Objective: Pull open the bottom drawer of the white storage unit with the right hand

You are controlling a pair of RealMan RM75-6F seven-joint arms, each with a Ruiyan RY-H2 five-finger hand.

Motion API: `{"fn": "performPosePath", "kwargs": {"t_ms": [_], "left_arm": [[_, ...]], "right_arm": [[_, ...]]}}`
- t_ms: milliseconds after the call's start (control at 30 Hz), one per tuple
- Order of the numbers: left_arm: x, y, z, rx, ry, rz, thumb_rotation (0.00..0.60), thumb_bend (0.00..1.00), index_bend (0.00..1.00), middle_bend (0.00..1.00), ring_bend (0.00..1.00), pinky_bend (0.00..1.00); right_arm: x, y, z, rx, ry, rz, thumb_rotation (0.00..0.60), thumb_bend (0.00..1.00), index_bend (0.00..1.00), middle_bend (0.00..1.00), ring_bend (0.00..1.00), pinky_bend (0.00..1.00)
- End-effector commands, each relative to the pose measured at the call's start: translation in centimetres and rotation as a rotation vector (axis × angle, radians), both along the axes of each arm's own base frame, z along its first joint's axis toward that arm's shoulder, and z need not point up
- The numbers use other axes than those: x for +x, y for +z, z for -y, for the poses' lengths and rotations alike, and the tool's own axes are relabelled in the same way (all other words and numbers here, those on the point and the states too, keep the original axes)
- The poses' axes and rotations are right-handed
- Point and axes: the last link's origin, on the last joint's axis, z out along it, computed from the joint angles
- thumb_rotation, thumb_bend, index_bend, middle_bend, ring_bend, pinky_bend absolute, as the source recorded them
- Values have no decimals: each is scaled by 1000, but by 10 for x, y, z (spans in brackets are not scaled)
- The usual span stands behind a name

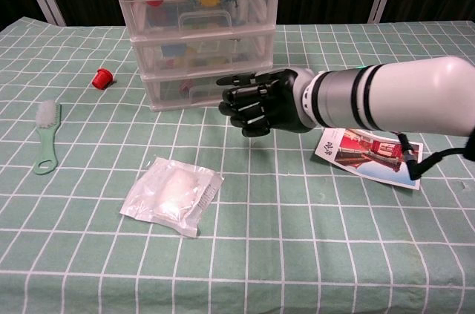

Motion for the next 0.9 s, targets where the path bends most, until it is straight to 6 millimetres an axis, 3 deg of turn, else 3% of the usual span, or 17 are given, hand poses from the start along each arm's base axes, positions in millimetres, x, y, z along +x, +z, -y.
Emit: {"fn": "performPosePath", "kwargs": {"t_ms": [33,700,900], "left_arm": [[0,0,0,1,2,0,600,30,303,251,202,202],[-1,5,3,9,6,5,600,30,303,251,202,202],[0,5,3,3,9,5,600,30,303,251,202,202]], "right_arm": [[8,-16,4,14,-30,2,600,668,0,764,767,926],[18,-45,18,15,-29,-28,600,675,2,764,761,928],[20,-49,20,6,-25,-39,600,676,81,764,761,928]]}}
